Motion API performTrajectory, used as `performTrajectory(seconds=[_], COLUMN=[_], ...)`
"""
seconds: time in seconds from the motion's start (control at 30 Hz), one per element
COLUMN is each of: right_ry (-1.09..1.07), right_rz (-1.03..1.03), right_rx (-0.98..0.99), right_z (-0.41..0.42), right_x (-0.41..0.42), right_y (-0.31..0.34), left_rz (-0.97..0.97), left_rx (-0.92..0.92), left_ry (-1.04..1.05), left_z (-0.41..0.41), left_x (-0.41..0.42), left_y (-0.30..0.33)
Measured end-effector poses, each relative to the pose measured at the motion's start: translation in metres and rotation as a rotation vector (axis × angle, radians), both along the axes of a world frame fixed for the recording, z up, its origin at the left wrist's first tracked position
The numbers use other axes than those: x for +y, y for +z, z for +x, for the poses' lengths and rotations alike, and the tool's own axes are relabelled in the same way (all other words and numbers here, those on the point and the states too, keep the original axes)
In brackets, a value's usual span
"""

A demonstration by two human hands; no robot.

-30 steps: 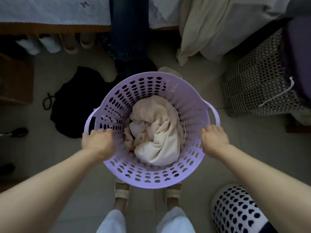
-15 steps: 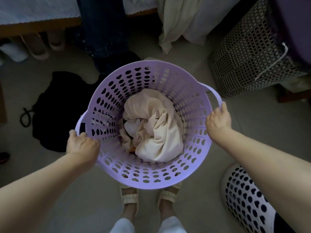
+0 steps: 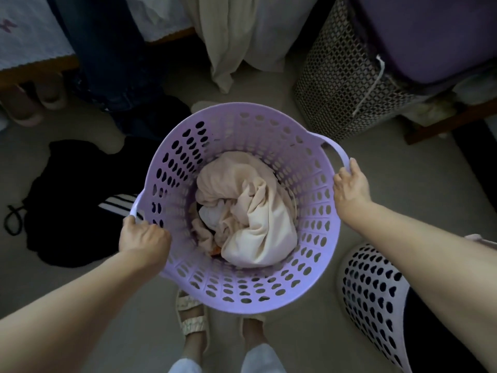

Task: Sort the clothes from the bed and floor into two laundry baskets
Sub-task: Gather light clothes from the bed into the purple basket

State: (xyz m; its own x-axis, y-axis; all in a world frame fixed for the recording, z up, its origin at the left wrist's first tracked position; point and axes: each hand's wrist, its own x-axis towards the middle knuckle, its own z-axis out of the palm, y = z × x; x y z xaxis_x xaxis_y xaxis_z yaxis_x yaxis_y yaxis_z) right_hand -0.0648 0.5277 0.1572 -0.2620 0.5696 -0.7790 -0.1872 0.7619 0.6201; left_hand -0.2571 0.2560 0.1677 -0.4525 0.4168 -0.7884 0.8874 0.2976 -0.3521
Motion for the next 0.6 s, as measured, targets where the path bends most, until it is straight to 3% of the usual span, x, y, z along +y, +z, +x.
performTrajectory(seconds=[0.6], right_ry=[-0.2], right_rz=[0.067], right_rx=[-0.069], right_z=[0.147], right_x=[0.087], right_y=[0.015], left_rz=[0.073], left_rx=[-0.104], left_ry=[-0.195], left_z=[0.12], left_x=[0.114], left_y=[-0.014])
